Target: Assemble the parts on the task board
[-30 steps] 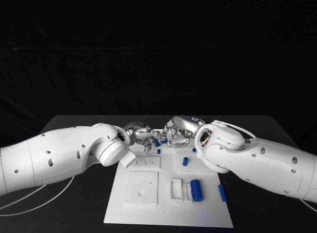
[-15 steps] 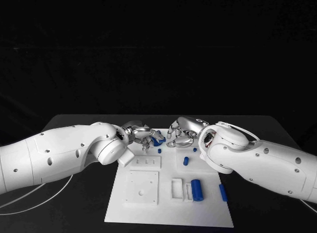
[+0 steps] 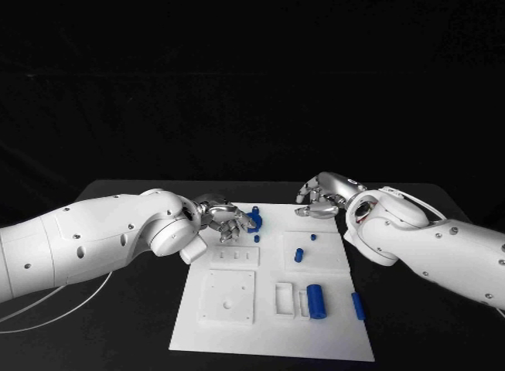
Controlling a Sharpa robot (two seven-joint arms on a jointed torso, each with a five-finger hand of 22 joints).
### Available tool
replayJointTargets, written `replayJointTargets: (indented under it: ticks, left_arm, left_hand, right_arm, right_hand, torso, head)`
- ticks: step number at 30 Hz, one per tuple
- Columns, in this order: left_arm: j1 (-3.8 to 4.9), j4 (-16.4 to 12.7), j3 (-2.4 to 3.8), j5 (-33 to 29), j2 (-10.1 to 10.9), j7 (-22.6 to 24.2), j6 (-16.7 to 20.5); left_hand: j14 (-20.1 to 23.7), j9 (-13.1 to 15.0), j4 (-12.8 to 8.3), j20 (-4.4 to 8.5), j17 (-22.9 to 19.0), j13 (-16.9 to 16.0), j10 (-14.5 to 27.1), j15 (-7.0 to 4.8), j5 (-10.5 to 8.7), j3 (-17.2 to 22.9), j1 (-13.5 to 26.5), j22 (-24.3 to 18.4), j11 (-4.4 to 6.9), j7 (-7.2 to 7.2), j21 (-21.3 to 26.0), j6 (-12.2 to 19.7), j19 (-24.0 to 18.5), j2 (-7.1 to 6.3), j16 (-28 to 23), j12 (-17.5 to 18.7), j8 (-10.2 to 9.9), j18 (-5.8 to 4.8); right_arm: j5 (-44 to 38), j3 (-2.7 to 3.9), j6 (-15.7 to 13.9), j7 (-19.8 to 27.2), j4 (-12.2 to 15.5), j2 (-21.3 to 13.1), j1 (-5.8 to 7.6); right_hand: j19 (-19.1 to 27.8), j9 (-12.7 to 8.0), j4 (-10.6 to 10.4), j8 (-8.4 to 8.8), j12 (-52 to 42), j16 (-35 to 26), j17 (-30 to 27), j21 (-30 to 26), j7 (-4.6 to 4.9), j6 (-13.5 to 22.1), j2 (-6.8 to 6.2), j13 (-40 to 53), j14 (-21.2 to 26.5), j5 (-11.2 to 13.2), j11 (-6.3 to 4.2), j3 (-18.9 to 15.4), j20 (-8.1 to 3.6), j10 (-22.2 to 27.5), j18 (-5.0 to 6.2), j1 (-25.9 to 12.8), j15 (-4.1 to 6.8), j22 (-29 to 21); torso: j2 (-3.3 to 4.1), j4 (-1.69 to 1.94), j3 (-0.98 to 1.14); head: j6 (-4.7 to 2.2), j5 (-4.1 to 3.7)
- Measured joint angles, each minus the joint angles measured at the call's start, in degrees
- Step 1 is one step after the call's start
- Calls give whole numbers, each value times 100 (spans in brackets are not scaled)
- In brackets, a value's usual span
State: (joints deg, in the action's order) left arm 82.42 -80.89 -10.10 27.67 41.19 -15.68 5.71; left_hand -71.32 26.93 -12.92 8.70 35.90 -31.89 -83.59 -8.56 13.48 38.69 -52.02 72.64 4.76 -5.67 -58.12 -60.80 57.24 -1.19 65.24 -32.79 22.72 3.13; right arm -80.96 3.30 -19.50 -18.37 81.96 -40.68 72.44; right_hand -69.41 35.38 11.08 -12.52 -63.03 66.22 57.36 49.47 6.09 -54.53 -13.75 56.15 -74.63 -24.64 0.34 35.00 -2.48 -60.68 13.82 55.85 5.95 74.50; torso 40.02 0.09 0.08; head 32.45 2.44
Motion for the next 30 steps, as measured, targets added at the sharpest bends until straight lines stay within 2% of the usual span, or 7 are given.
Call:
replayJointTargets:
  ticks: [8,10,13,17,21,26,30]
  left_arm:
    - [163,92,9,624,-4,-346,-635]
    - [184,103,9,726,-19,-439,-760]
    - [202,131,8,829,-52,-554,-850]
    - [208,135,6,1070,-71,-702,-917]
    - [208,73,-6,1451,-88,-802,-961]
    - [208,56,-18,1840,-134,-881,-988]
    - [208,56,-25,2015,-156,-934,-1007]
  left_hand:
    - [2,13,-7,0,-26,-7,7,-2,-23,-8,78,-34,7,1,-41,-2,0,76,88,-104,-26,-1]
    - [9,213,-8,0,-28,-17,8,-9,28,-9,108,-42,7,1,-89,-2,0,105,136,-137,-48,-1]
    - [14,214,-31,0,-28,-42,0,-14,40,-32,125,-49,22,1,-132,-2,0,121,206,-225,-60,0]
    - [21,345,-38,13,-28,-74,5,-21,-58,-40,155,-65,47,1,-202,-3,-14,89,312,-338,-68,-1]
    - [-9,346,-38,13,-28,-120,-25,-52,-119,-40,129,-77,78,24,-266,-25,-14,63,431,-472,-92,-1]
    - [-29,368,-21,37,-28,-175,-37,-72,-121,-57,144,-82,89,36,-266,-37,46,48,582,-655,-115,-2]
    - [-51,370,-18,52,-28,-249,-56,-93,7,-61,181,-44,109,59,-334,-61,115,39,753,-862,-126,-1]
  right_arm:
    - [1149,27,-368,173,-834,25,278]
    - [1420,35,-443,221,-1053,34,341]
    - [1758,38,-503,291,-1376,97,394]
    - [2438,38,-491,479,-1949,261,483]
    - [2979,38,-483,715,-2231,314,506]
    - [3352,36,-477,915,-2335,356,541]
    - [3494,37,-467,1002,-2322,361,542]
  right_hand:
    - [897,-77,-135,57,845,-1074,-539,-825,167,163,-1,-716,670,117,140,291,363,492,0,24,-180,-318]
    - [1305,-115,-138,78,1267,-1513,-778,-1153,250,192,10,-1091,990,234,216,445,516,668,0,35,-311,-437]
    - [1690,-191,-124,96,1750,-2009,-1066,-1484,344,228,20,-1573,1222,245,305,525,666,754,-15,24,-463,-569]
    - [2668,-275,-116,127,2966,-3243,-1767,-2188,461,343,151,-2666,1875,156,611,614,944,971,-315,-103,-951,-843]
    - [3144,-348,26,127,3788,-3983,-2234,-2426,457,434,278,-3602,1980,-23,755,459,1093,767,-365,-52,-1179,-858]
    - [3341,-444,94,76,4131,-4333,-2472,-2532,475,453,351,-4157,2001,-78,754,348,1199,528,-365,-35,-1245,-834]
    - [3361,-478,102,76,4174,-4388,-2514,-2567,475,454,351,-4273,2009,-78,774,340,1219,507,-365,-36,-1254,-834]
  torso:
    - [-1,-8,8]
    - [0,-4,7]
    - [1,8,7]
    - [2,20,6]
    - [7,21,6]
    - [8,18,6]
    - [9,14,2]
  head:
    - [66,26]
    - [86,29]
    - [117,40]
    - [157,52]
    - [192,75]
    - [231,110]
    - [253,134]
